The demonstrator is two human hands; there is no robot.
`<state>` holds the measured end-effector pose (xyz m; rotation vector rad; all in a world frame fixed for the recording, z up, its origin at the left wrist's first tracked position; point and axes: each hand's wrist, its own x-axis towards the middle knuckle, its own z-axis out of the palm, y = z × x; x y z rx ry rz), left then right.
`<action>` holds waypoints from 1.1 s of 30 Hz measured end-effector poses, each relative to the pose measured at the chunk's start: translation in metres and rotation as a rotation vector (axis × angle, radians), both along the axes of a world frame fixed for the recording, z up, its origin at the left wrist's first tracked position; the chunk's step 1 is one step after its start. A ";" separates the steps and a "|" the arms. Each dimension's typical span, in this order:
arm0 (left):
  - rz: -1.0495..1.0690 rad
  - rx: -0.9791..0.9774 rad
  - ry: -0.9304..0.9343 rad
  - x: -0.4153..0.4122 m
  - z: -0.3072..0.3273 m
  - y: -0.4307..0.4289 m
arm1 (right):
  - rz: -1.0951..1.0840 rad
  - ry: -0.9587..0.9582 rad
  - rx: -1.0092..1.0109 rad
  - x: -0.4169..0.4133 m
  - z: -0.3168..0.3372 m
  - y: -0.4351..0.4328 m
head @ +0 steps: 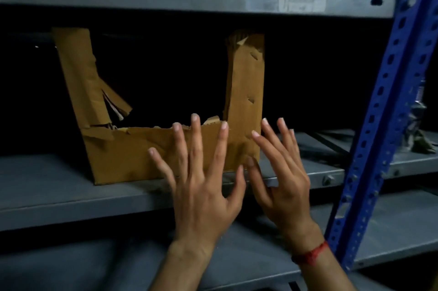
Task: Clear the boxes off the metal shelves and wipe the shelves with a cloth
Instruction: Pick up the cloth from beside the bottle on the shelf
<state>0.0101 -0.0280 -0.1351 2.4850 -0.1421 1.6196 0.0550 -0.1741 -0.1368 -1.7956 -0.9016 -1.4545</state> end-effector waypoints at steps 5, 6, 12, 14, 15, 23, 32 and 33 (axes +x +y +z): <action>-0.064 -0.014 -0.029 0.014 0.006 -0.061 | 0.015 -0.033 0.036 0.013 0.006 -0.052; -0.080 -0.026 -0.029 0.017 0.007 -0.074 | 0.018 -0.036 0.044 0.015 0.008 -0.064; -0.194 -0.095 -0.049 0.036 0.015 -0.177 | 0.010 -0.068 0.107 0.032 0.011 -0.166; -0.263 -0.119 -0.079 0.041 0.019 -0.212 | -0.018 -0.078 0.116 0.035 0.015 -0.203; -0.323 -0.126 -0.102 0.043 0.021 -0.226 | -0.036 -0.085 0.129 0.036 0.016 -0.217; -0.708 -0.035 0.022 0.071 0.021 -0.343 | -0.106 0.046 0.404 0.079 0.029 -0.324; -0.434 -0.384 0.594 0.102 0.027 -0.400 | 0.058 0.688 0.324 0.153 0.085 -0.351; -0.442 -0.424 0.542 0.105 0.026 -0.402 | 0.068 0.691 0.301 0.160 0.090 -0.348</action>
